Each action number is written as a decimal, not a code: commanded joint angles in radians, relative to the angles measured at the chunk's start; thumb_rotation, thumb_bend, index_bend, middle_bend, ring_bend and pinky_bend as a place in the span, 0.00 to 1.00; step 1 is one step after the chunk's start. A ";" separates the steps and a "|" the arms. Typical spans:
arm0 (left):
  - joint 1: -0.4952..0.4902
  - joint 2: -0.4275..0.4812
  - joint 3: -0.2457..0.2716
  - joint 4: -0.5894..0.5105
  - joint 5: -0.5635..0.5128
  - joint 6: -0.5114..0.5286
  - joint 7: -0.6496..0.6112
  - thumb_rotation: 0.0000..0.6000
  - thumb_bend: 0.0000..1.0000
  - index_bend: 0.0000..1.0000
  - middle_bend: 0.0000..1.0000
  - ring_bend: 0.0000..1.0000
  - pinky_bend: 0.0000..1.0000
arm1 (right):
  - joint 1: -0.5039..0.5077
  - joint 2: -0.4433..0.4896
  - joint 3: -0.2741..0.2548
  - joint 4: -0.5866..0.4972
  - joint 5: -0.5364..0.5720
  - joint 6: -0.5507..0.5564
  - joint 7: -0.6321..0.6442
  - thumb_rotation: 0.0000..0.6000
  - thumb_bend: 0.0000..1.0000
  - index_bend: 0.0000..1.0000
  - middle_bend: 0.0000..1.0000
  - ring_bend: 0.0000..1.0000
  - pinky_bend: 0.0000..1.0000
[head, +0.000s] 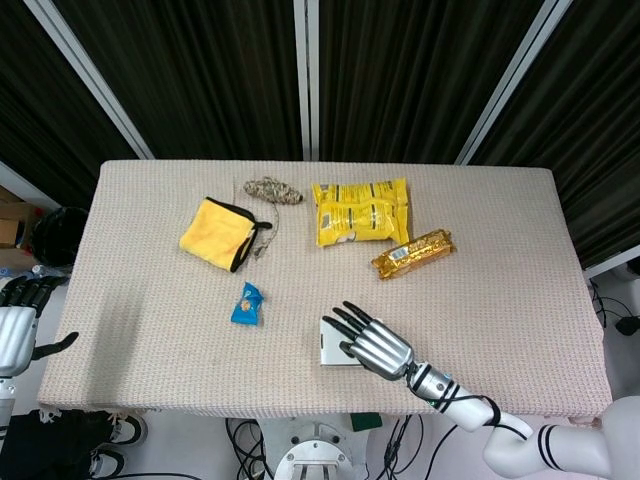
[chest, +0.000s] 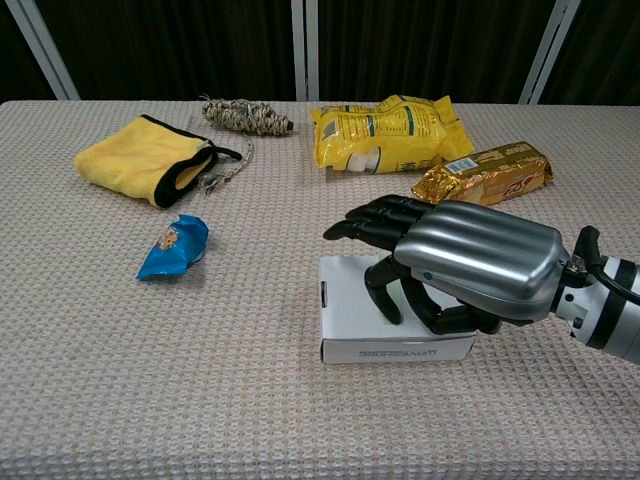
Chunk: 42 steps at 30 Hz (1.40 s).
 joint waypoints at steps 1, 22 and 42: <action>0.000 0.001 -0.001 0.001 -0.001 0.000 -0.001 1.00 0.06 0.22 0.22 0.20 0.14 | 0.001 -0.001 0.000 -0.001 0.000 0.001 0.001 1.00 1.00 0.59 0.04 0.00 0.00; 0.002 0.001 0.000 0.003 0.000 0.002 -0.004 1.00 0.06 0.22 0.22 0.20 0.14 | 0.010 -0.021 0.003 0.019 -0.004 0.003 0.021 1.00 1.00 0.59 0.04 0.00 0.00; 0.004 0.001 0.001 0.002 0.000 0.005 -0.004 1.00 0.06 0.22 0.22 0.20 0.14 | -0.005 0.002 -0.003 0.003 -0.015 0.042 0.018 1.00 1.00 0.59 0.04 0.00 0.00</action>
